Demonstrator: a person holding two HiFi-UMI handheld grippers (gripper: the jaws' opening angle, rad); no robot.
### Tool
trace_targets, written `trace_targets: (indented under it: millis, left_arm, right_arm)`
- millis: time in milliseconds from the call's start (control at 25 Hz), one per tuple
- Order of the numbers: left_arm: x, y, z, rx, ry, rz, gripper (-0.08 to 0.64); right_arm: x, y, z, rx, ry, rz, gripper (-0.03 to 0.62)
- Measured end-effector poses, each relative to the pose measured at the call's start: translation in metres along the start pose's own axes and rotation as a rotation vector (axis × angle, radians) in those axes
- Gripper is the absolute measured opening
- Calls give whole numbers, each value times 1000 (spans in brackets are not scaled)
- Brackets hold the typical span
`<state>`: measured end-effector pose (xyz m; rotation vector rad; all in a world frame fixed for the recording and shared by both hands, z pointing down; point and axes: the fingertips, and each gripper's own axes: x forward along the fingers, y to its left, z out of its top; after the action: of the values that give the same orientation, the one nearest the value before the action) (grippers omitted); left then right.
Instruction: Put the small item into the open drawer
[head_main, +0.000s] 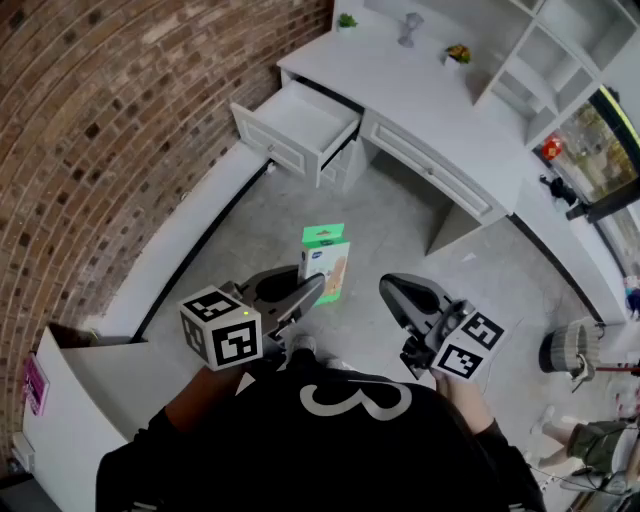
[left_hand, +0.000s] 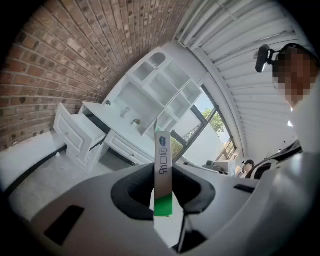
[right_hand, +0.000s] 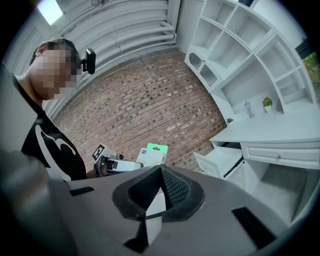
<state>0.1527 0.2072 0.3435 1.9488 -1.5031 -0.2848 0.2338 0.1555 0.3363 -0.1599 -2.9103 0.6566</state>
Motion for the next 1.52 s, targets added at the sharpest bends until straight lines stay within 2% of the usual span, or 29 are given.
trace_targets:
  millis: [240, 480, 680, 960, 1280, 1520]
  left_arm:
    - [-4, 0, -3, 29, -7, 3, 89]
    - [-29, 34, 27, 21, -14, -9, 89]
    - [-40, 42, 32, 33, -20, -13, 89]
    - [-55, 52, 39, 46, -39, 21, 89]
    - [-50, 71, 59, 66, -55, 66, 89]
    - [-28, 98, 81, 63, -47, 91, 89]
  right_arm:
    - [-2, 0, -3, -4, -11, -13, 8]
    - [51, 7, 17, 14, -20, -29, 9]
    - [68, 15, 13, 16, -15, -25, 9]
    - [82, 20, 11, -2, 5, 2, 11]
    - [104, 4, 27, -13, -28, 50, 11]
    - [125, -36, 43, 9, -44, 62, 11]
